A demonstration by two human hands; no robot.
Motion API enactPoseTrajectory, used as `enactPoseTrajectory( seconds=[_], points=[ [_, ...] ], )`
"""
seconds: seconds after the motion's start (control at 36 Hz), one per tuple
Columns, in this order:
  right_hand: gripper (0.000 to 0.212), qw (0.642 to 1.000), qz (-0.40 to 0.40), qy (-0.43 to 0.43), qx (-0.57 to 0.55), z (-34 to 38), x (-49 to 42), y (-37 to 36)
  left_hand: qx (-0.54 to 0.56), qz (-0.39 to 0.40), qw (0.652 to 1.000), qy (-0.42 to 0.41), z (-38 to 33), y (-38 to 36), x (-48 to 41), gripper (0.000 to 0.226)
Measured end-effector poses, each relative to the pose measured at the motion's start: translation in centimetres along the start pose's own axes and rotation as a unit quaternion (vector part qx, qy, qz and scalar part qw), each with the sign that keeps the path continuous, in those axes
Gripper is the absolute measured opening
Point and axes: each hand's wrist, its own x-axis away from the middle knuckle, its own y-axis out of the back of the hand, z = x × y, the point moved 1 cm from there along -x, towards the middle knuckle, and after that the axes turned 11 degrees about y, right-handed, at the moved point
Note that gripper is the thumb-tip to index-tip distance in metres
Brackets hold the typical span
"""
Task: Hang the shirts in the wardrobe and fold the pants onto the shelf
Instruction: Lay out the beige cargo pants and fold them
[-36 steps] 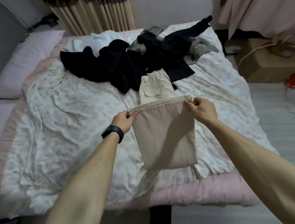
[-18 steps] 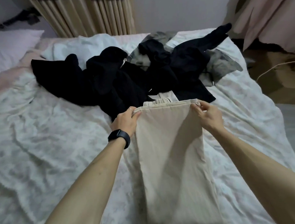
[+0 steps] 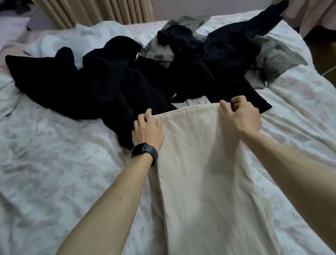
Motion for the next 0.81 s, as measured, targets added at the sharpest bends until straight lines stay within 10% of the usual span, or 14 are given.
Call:
enactPoseTrajectory(
  seconds=[0.11, 0.25, 0.44, 0.64, 0.81],
  points=[
    [0.063, 0.988, -0.042, 0.143, 0.028, -0.2, 6.9, -1.1, -0.013, -0.061, 0.987, -0.15, 0.5, -1.7, 6.8, 0.063],
    [0.059, 0.922, 0.081, 0.362, 0.112, -2.4, 16.4, -3.3, -0.142, 0.087, 0.949, -0.267, 2.3, -5.6, 14.0, 0.067],
    [0.069, 0.962, 0.198, 0.024, 0.187, -11.0, 18.9, -1.7, -0.212, 0.123, 0.963, -0.116, 7.0, -5.4, 12.8, 0.06],
    [0.078, 0.983, 0.155, -0.02, 0.101, -10.7, 30.6, 3.5, 0.029, 0.159, 0.986, 0.033, 6.9, -1.5, 24.0, 0.072],
    [0.068, 0.976, 0.147, -0.151, -0.049, -10.6, 39.0, 6.3, 0.228, 0.225, 0.888, 0.329, 8.4, -0.1, 34.4, 0.069]
  ],
)
